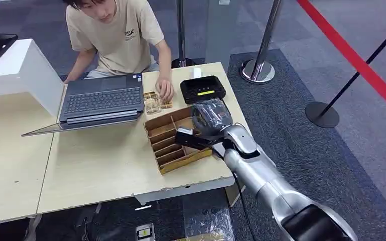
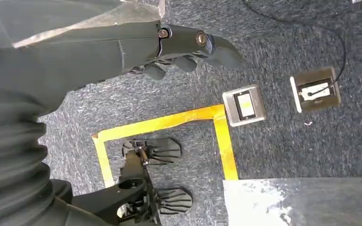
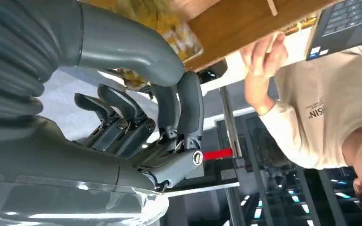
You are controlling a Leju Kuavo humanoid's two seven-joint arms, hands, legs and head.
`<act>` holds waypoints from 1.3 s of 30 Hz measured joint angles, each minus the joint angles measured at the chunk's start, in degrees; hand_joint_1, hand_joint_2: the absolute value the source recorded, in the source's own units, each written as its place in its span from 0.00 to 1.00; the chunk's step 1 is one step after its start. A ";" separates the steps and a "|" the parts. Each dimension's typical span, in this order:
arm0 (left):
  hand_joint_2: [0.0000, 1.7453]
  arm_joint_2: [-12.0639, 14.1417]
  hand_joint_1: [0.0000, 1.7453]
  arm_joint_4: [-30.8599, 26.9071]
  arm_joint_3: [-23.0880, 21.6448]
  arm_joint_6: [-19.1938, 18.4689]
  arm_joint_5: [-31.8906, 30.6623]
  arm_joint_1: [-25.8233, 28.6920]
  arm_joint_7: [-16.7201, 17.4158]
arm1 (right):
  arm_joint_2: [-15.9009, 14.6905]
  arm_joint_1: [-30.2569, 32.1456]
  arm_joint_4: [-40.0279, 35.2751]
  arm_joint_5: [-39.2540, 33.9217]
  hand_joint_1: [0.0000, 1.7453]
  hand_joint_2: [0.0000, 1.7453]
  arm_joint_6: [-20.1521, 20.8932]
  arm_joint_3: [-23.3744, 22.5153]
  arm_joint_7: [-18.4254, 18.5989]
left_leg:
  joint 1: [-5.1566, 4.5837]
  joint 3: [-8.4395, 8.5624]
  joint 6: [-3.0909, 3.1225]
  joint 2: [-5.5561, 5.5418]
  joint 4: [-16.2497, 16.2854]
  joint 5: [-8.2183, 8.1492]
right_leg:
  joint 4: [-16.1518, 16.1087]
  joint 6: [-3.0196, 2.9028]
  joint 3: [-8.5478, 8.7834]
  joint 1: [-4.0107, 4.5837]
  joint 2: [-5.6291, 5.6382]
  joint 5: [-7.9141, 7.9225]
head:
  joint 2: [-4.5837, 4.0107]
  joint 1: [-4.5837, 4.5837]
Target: Pass the card to the sensor for recognition and then transmit it.
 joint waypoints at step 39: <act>1.00 0.18 0.00 0.02 1.71 -0.15 -0.02 1.28 -2.25 | -2.93 2.00 -13.77 -1.40 0.00 1.00 5.38 -0.74 3.21 | 0.00 -0.02 0.00 0.00 0.00 0.00 | 0.00 0.01 -0.03 0.00 0.00 0.01 | 0.00 0.00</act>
